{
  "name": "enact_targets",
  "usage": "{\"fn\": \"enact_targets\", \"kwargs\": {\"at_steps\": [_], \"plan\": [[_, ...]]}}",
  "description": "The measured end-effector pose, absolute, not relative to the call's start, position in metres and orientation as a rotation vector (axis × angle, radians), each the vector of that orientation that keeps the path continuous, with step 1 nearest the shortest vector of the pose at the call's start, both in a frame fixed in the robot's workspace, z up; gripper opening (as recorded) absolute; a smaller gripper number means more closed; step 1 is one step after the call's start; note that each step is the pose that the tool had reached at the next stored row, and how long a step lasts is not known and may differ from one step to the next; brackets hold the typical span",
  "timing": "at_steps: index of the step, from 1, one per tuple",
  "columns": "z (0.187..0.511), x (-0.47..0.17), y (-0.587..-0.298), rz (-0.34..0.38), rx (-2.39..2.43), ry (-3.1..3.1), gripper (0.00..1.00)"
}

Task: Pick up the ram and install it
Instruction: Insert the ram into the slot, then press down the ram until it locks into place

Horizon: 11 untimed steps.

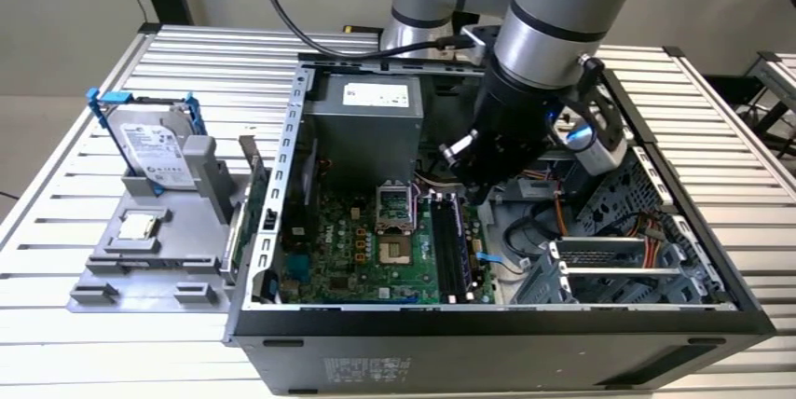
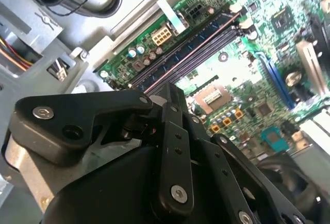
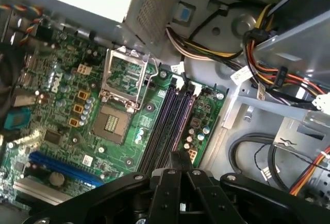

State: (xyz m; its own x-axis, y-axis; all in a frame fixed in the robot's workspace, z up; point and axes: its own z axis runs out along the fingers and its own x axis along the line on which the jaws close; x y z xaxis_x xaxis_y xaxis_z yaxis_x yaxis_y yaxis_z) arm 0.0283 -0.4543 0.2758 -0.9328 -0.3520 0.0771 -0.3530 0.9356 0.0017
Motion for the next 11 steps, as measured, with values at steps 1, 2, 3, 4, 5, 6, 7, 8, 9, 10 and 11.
{"fn": "enact_targets", "kwargs": {"at_steps": [1,2,3,4,5,6,7,8,9,10,11], "plan": [[0.2758,0.0282,-0.4543,0.021,0.574,-3.011,0.00],[0.2758,0.0282,-0.4543,0.023,0.595,-3.007,0.00],[0.2758,0.0282,-0.4543,0.024,0.617,-3.003,0.00],[0.2758,0.0281,-0.4543,0.026,0.637,-2.998,0.00],[0.2758,0.0280,-0.4543,0.028,0.657,-2.994,0.00],[0.2758,0.0280,-0.4543,0.029,0.675,-2.990,0.00],[0.2759,0.0280,-0.4543,0.031,0.692,-2.986,0.00],[0.2759,0.0280,-0.4543,0.032,0.709,-2.982,0.00],[0.2759,0.0280,-0.4543,0.034,0.724,-2.978,0.00],[0.2759,0.0280,-0.4543,0.035,0.738,-2.975,0.00],[0.2758,0.0280,-0.4543,0.036,0.754,-2.971,0.00]]}}
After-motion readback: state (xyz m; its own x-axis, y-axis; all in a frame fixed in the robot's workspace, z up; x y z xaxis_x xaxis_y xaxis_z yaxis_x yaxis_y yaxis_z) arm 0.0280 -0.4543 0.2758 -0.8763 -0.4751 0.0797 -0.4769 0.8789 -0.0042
